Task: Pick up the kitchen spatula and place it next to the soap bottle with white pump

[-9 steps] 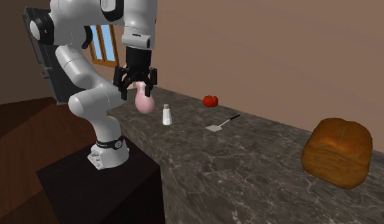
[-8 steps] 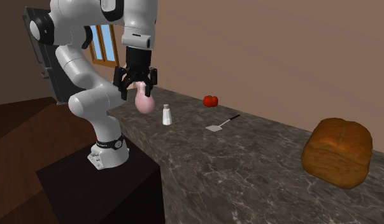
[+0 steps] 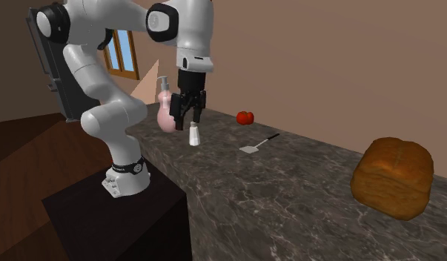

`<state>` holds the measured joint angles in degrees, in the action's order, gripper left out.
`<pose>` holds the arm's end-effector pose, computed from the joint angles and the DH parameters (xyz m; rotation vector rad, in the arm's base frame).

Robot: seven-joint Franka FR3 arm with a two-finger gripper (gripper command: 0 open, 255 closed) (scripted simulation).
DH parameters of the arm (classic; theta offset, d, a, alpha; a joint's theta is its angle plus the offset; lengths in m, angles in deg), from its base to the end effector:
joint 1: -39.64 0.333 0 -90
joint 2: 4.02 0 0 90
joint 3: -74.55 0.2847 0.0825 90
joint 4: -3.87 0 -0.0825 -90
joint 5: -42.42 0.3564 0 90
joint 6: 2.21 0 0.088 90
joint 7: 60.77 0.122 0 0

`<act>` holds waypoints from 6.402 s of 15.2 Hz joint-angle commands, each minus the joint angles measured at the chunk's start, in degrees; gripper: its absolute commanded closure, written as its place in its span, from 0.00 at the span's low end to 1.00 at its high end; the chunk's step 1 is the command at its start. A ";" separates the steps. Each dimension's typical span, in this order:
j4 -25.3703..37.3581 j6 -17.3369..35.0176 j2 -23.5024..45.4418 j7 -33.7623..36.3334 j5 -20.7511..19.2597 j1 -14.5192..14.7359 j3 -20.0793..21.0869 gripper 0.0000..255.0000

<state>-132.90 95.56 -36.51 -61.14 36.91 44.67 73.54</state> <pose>0.3560 0.0141 0.4787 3.0446 0.1498 -0.1689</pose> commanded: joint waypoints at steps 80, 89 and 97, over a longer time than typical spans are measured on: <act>31.96 19.30 41.88 -34.08 5.49 20.33 14.56 1.00; 37.27 12.71 40.57 -34.12 5.80 20.28 14.62 1.00; 43.04 6.64 40.26 -34.01 5.85 20.31 14.67 1.00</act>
<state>-90.49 102.96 3.85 -95.20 42.75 64.96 88.19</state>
